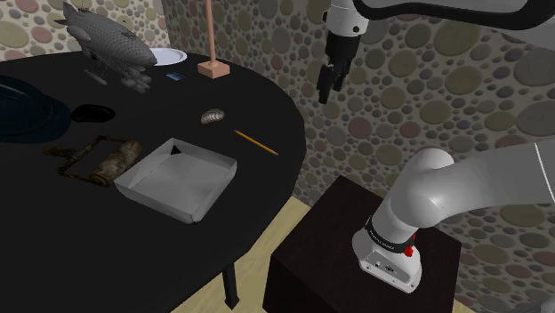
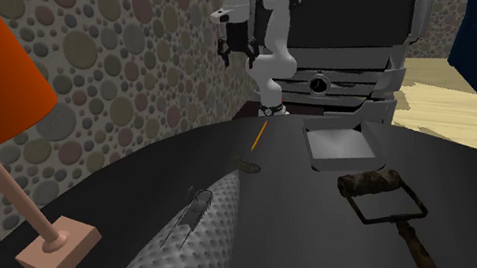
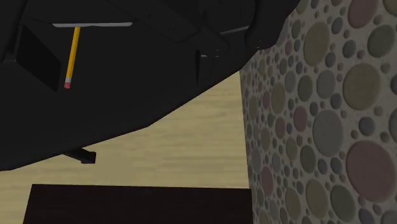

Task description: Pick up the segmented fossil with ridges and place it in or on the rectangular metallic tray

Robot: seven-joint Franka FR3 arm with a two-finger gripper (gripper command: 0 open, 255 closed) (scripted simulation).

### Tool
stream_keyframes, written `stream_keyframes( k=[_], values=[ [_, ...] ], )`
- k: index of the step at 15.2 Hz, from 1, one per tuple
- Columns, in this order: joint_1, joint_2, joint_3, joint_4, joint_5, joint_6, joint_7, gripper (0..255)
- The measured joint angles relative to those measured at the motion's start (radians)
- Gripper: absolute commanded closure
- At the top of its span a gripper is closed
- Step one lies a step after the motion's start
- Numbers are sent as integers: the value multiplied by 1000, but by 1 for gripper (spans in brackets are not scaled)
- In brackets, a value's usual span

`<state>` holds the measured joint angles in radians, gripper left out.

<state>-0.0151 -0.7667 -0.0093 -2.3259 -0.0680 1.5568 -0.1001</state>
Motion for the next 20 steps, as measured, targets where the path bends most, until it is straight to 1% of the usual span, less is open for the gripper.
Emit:
stream_keyframes(
  k=[2,9,16,20],
  values=[
    [4,15,-6,4,-2,11,-14,0],
    [61,253,-67,95,2,163,-201,0],
    [114,513,-108,256,42,261,-414,0],
    [141,663,-109,381,79,282,-524,0]
  ],
)
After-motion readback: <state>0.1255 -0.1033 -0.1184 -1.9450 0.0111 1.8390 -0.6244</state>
